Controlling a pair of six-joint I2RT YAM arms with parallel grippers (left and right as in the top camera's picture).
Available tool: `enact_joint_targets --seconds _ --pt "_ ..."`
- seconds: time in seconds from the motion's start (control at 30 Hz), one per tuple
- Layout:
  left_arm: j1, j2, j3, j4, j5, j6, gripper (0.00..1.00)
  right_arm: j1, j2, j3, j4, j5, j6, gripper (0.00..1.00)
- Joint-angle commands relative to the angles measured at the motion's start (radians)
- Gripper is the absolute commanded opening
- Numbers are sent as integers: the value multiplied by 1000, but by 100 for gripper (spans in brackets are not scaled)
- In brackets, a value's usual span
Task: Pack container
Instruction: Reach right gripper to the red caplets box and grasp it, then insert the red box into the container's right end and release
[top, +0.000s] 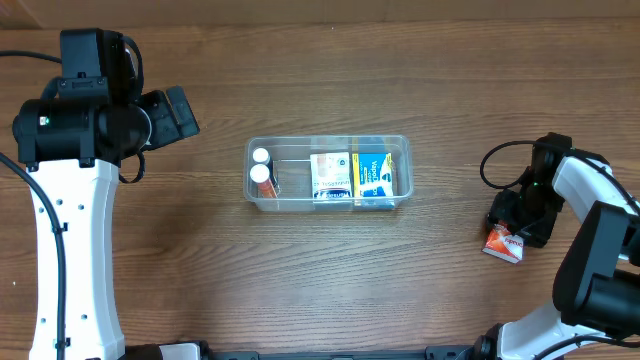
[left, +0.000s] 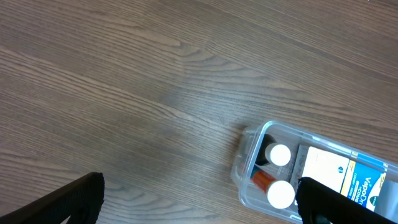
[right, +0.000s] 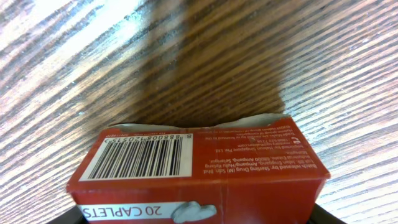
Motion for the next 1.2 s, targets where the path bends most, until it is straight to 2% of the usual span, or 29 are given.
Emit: enact_joint_targets --seconds 0.0,0.13,0.23,0.37,0.47,0.53,0.63,0.9,1.17 --pt "1 2 6 4 -12 23 100 -1 0 78 -33 -6 4 67" --pt "1 2 6 5 -12 23 100 46 -42 236 -132 -21 3 66" --pt "1 2 6 5 -13 23 100 137 -99 371 -195 -22 3 65" --pt "1 2 6 5 -12 23 100 344 -170 562 -235 -32 12 65" --pt "0 2 6 4 -12 23 100 506 -182 641 -208 -32 83 64" --pt "1 2 6 4 -10 22 100 614 -177 643 -164 -31 162 64" --pt "0 2 6 1 -9 22 100 706 -139 641 -148 -28 208 64" --pt "0 2 6 -6 -9 23 100 724 16 579 -177 -50 238 64" --pt "0 2 6 -5 -9 22 100 724 36 503 -141 -59 237 64"
